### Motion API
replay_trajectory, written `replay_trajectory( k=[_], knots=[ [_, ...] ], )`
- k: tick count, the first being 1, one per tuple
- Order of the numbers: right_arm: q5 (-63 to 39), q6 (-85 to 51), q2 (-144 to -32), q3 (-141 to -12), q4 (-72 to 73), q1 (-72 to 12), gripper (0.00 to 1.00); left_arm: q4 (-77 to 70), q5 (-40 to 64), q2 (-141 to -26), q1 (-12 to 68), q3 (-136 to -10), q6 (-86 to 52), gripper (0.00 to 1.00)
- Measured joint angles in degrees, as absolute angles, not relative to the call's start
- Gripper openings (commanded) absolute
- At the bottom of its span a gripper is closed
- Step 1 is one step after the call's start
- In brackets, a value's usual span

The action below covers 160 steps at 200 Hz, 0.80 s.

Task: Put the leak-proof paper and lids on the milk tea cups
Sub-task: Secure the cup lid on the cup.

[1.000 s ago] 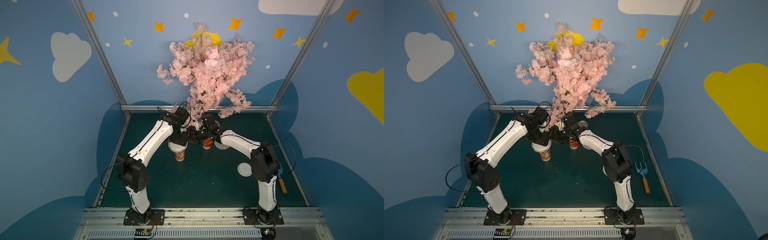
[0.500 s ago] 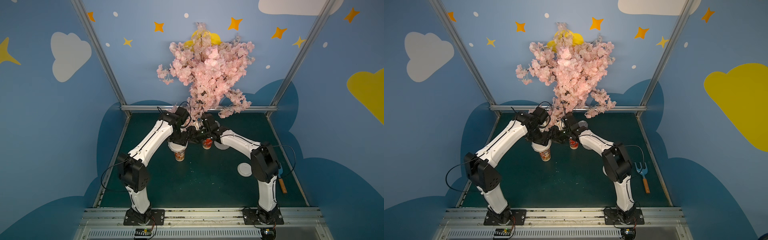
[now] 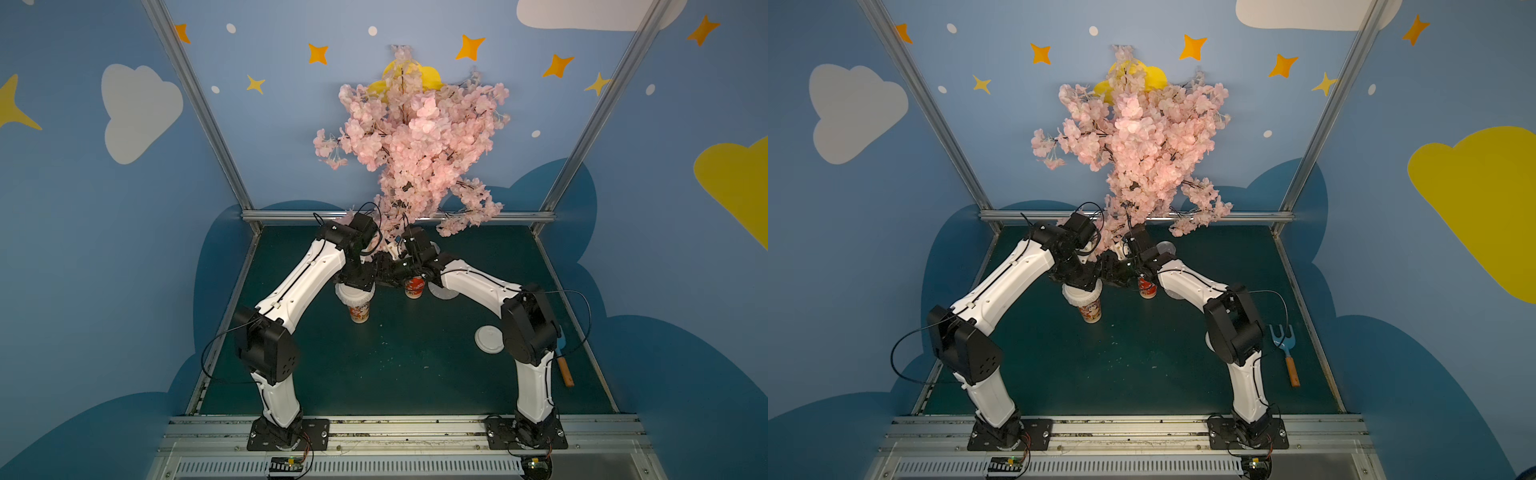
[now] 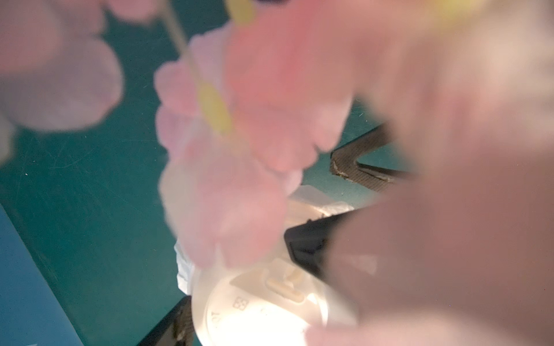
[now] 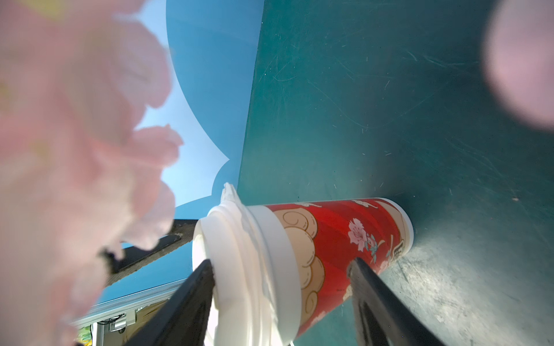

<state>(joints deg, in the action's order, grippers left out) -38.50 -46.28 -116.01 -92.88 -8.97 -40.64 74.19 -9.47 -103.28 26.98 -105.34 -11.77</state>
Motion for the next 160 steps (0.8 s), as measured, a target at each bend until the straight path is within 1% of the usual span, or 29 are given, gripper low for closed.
replay_trajectory(
  k=[47, 160],
  knots=[
    [-38.48, -46.37, -116.01, -92.88, -8.78, -40.53, 0.74, 75.42, -9.89, -104.16, 26.96, -107.11, -11.68, 0.79],
    [-38.57, -46.5, -116.01, -92.88, -8.8, -40.32, 0.73, 76.31, -8.78, -105.36, 26.55, -108.44, -11.55, 0.79]
  ],
)
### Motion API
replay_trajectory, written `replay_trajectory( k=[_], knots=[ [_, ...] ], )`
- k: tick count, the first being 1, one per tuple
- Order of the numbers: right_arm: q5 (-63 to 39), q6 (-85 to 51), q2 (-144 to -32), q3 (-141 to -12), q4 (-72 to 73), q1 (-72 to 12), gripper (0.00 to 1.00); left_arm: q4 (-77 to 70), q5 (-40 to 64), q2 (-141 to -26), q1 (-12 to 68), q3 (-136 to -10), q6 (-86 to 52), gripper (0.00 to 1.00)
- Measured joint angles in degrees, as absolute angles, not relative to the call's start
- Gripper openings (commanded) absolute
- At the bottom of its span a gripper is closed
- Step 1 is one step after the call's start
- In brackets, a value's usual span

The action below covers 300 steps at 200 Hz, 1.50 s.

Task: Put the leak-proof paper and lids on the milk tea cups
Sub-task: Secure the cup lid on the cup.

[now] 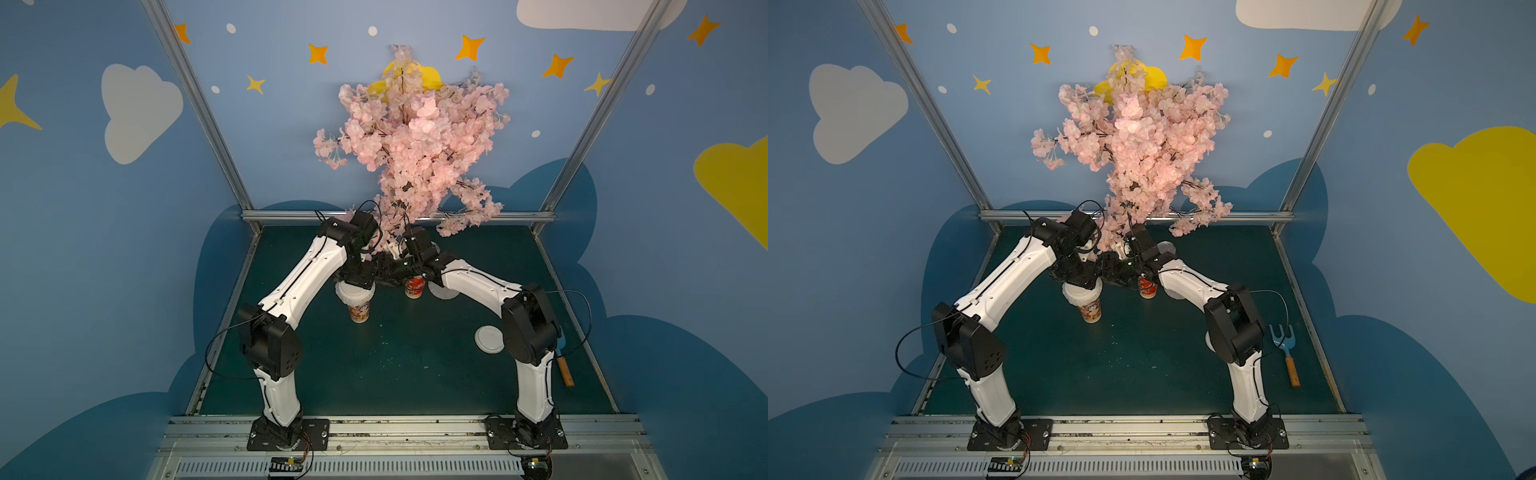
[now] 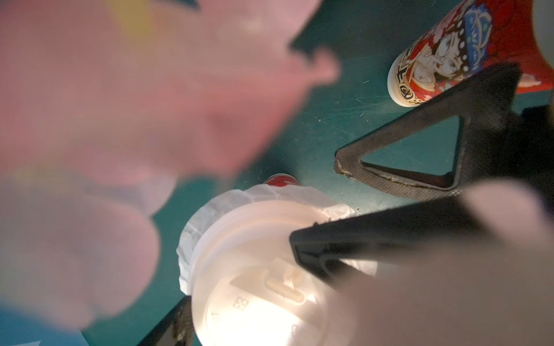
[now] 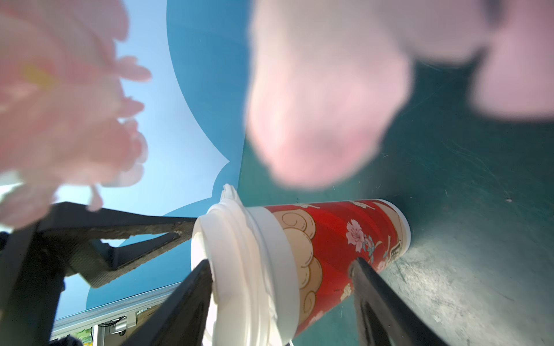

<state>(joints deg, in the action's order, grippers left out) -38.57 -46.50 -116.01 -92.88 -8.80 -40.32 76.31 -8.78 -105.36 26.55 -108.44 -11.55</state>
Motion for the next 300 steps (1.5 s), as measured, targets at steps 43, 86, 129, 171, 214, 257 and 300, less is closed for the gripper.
replay_trajectory(
  k=[43, 86, 129, 171, 214, 257, 300],
  knots=[
    [-38.63, -46.48, -116.01, -92.82, -8.8, -40.32, 0.74, 76.31, -8.54, -105.36, 26.5, -108.44, -11.55, 0.79],
    [-38.63, -46.5, -116.01, -92.55, -8.8, -40.25, 0.77, 76.34, -8.49, -105.36, 26.48, -108.29, -11.55, 0.79],
    [-38.72, -46.46, -116.01, -92.4, -8.78, -40.23, 0.74, 75.9, -8.16, -105.36, 26.48, -107.81, -11.55, 0.79],
    [-39.11, -46.46, -116.01, -92.23, -8.34, -40.23, 0.69, 75.64, -7.79, -105.36, 26.48, -107.55, -11.55, 0.78],
    [-39.59, -46.39, -116.01, -92.23, -7.75, -40.23, 0.63, 75.4, -7.46, -105.36, 26.5, -107.55, -11.55, 0.78],
    [-39.99, -46.46, -116.01, -92.23, -7.44, -40.23, 0.6, 75.37, -7.35, -105.36, 26.5, -107.55, -11.55, 0.78],
    [-40.42, -46.7, -115.9, -91.9, -6.24, -40.32, 0.52, 75.11, -7.25, -105.36, 26.57, -107.53, -11.55, 0.79]
  ],
)
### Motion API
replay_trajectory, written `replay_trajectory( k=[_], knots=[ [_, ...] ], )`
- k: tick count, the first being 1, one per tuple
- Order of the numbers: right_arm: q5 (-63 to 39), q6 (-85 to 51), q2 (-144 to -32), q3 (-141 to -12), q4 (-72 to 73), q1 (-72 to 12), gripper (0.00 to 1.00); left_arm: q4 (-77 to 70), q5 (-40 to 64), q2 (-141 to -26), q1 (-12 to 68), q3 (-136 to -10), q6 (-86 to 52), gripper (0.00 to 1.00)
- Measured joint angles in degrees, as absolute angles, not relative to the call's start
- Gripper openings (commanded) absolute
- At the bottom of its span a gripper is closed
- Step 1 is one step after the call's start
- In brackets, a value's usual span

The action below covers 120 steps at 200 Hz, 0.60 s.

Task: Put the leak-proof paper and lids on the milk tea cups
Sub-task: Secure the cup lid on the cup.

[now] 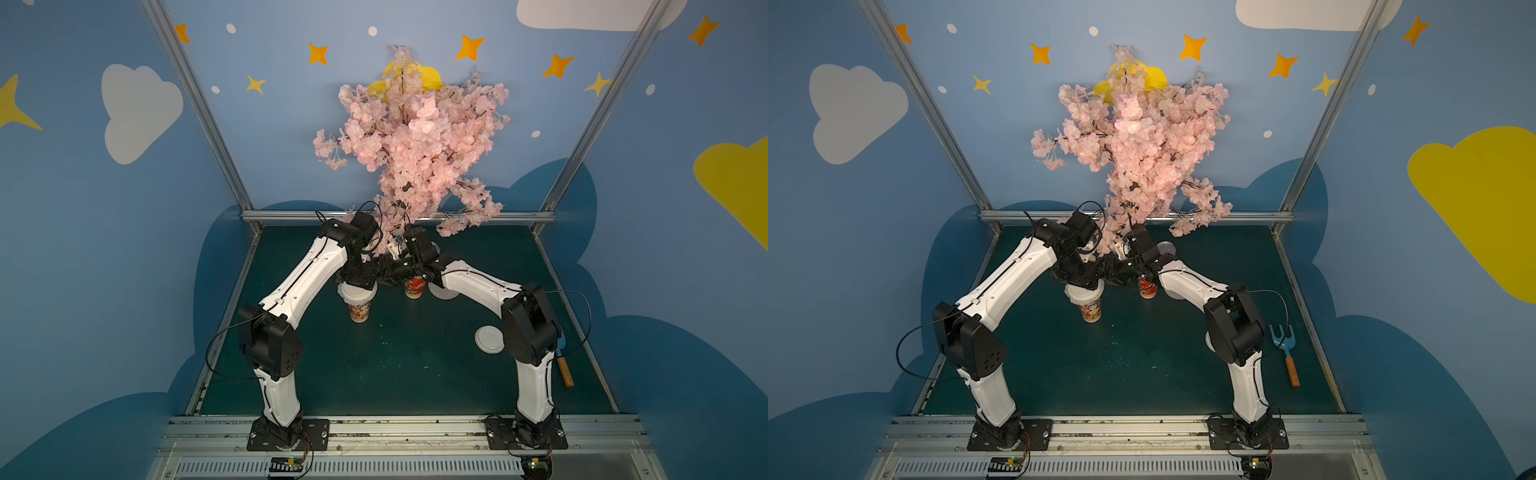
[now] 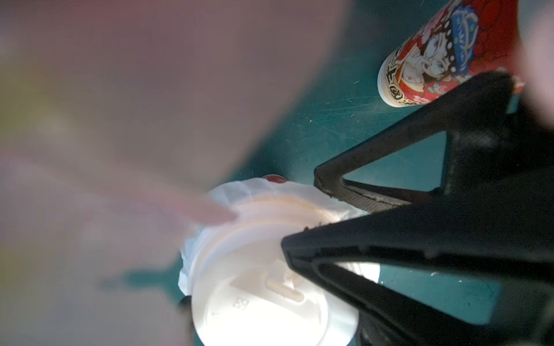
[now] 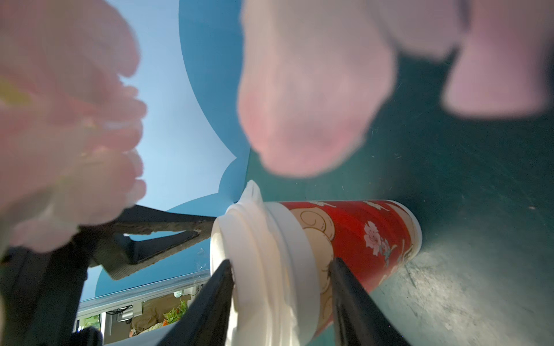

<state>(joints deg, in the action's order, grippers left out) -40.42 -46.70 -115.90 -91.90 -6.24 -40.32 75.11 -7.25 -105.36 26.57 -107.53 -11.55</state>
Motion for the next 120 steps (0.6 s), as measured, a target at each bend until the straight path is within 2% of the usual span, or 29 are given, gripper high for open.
replay_trajectory(
  k=[24, 78, 120],
  knots=[
    [-40.53, -46.78, -115.9, -91.9, -6.02, -40.32, 0.47, 75.02, -7.25, -105.36, 26.59, -107.53, -11.55, 0.78],
    [-40.88, -47.33, -115.83, -91.85, -5.56, -40.38, 0.44, 75.0, -7.29, -105.36, 26.63, -107.53, -11.55, 0.78],
    [-40.45, -47.53, -115.81, -91.5, -5.43, -40.45, 0.58, 75.33, -7.75, -105.3, 26.63, -107.5, -11.31, 0.78]
  ],
)
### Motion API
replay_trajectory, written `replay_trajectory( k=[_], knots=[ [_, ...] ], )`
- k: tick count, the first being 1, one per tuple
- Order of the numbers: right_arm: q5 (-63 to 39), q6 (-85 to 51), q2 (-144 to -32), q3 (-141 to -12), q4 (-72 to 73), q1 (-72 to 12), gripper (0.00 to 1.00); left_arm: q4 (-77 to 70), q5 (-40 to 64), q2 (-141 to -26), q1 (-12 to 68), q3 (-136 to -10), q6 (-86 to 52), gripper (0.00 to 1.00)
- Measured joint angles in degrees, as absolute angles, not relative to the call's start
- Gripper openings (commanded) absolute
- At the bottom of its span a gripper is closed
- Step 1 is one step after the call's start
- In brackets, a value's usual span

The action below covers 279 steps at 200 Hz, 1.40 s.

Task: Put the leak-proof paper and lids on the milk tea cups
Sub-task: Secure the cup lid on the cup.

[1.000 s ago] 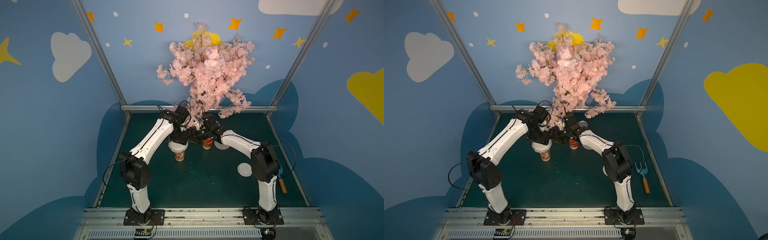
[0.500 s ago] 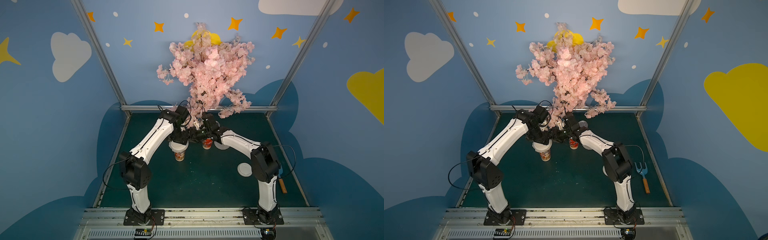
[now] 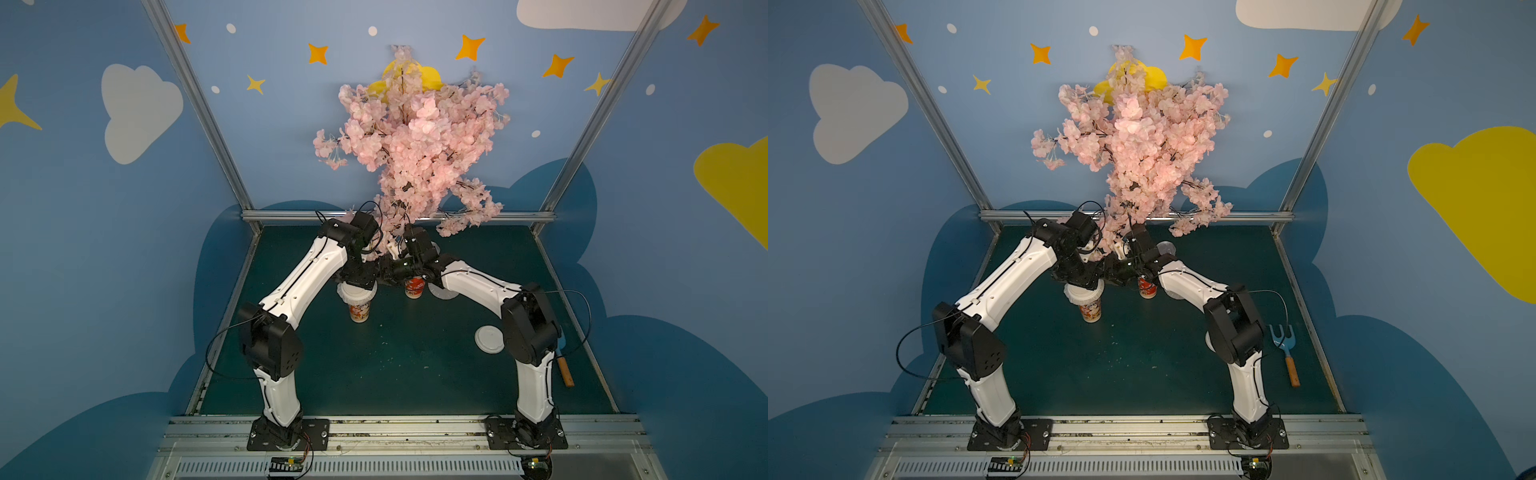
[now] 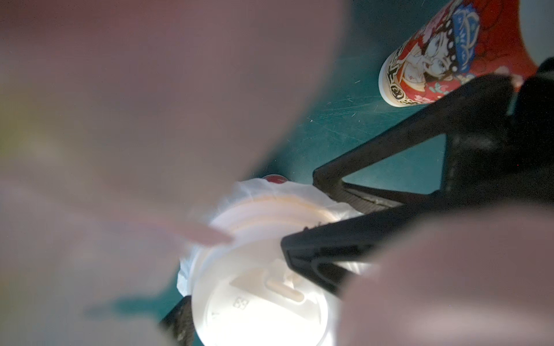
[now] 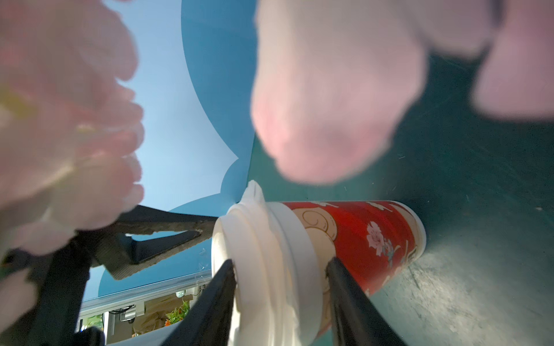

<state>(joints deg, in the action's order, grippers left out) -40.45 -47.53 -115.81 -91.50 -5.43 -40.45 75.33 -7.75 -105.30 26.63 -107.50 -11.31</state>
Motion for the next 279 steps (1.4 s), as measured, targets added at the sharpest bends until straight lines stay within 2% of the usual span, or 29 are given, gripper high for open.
replay_trajectory(
  k=[24, 62, 193, 279],
  knots=[
    [-40.12, -47.57, -115.81, -91.46, -5.63, -40.47, 0.62, 75.48, -8.12, -105.1, 26.63, -107.42, -11.09, 0.78],
    [-40.05, -47.83, -115.81, -91.24, -5.61, -40.82, 0.62, 75.48, -8.56, -104.55, 26.63, -106.59, -10.79, 0.78],
    [-40.86, -50.54, -115.7, -89.86, -2.42, -41.25, 0.52, 75.83, -8.82, -104.49, 26.65, -106.32, -10.66, 0.78],
    [-41.19, -50.78, -115.7, -89.76, -1.91, -41.52, 0.49, 76.36, -8.88, -104.51, 26.65, -106.43, -10.66, 0.78]
  ],
)
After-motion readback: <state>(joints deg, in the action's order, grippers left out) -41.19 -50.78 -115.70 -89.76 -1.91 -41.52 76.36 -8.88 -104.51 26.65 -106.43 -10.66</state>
